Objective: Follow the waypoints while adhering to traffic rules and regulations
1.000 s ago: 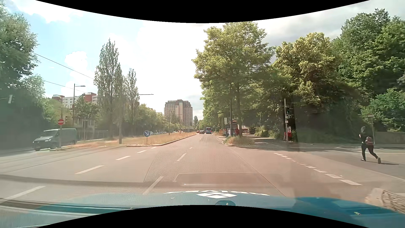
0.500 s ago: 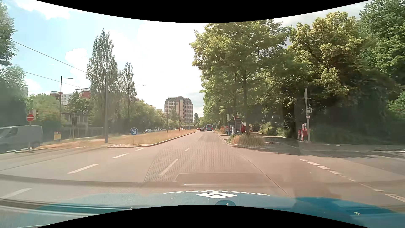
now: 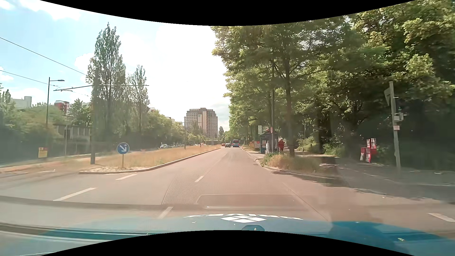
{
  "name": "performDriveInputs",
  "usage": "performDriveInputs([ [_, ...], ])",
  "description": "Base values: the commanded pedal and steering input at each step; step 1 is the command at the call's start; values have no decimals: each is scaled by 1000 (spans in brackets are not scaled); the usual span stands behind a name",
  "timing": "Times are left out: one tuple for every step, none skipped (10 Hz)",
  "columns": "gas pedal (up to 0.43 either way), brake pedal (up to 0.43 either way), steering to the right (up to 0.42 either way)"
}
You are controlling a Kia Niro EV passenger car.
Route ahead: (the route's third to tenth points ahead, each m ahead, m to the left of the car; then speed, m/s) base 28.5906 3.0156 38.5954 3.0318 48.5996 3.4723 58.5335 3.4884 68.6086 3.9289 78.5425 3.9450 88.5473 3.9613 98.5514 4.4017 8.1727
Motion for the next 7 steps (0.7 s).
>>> performDriveInputs([
  [311,0,-4],
  [311,0,-4],
  [311,0,-4],
  [311,0,-4],
  [268,0,-5],
  [248,0,-3],
  [248,0,-1],
])
